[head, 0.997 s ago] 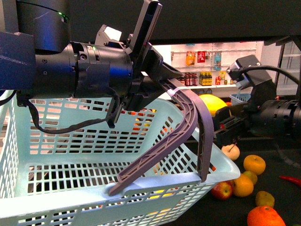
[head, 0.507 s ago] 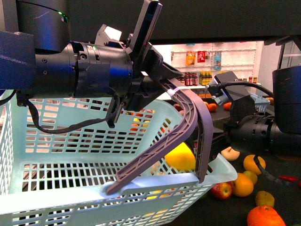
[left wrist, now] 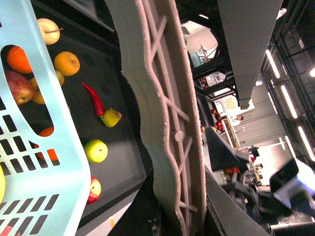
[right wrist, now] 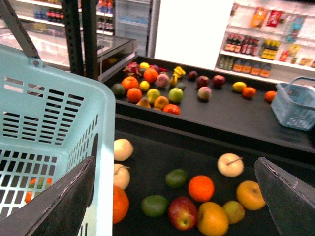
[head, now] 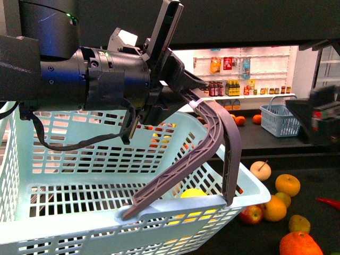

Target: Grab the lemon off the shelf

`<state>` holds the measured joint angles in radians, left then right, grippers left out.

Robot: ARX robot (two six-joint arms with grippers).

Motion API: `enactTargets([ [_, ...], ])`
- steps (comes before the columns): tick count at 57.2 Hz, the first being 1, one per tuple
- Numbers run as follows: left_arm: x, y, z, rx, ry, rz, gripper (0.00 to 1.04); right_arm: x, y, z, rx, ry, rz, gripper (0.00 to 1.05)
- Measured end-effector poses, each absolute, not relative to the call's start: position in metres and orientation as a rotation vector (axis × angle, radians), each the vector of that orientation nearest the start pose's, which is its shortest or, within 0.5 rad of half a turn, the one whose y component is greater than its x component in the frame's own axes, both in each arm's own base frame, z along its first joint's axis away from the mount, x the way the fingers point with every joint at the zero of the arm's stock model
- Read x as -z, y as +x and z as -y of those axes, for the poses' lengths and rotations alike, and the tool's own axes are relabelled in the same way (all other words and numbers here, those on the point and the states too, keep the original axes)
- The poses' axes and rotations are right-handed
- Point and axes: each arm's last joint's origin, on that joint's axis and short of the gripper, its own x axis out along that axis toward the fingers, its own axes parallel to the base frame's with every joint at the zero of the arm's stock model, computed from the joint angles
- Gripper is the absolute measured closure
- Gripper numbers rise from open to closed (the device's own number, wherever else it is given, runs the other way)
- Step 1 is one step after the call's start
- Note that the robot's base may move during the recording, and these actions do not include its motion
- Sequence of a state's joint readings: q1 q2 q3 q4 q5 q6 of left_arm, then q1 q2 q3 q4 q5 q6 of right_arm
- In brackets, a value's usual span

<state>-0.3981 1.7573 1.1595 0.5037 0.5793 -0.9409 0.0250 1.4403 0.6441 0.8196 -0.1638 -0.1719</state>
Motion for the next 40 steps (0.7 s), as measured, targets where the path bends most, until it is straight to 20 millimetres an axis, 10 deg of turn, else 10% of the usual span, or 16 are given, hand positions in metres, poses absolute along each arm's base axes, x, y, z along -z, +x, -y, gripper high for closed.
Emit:
enactTargets([
  [16,-0.266,0.360,0.168,0.855,-0.871,-0.548,0.94,-0.202,0.173,-0.005,-0.108,-0.070,-0.100,0.08],
  [40,-0.266,0.360,0.168,0.856,-0.873,-0.552,0.94,-0.166,0.099,0.000,-0.006,-0.013,-0.017,0.75],
])
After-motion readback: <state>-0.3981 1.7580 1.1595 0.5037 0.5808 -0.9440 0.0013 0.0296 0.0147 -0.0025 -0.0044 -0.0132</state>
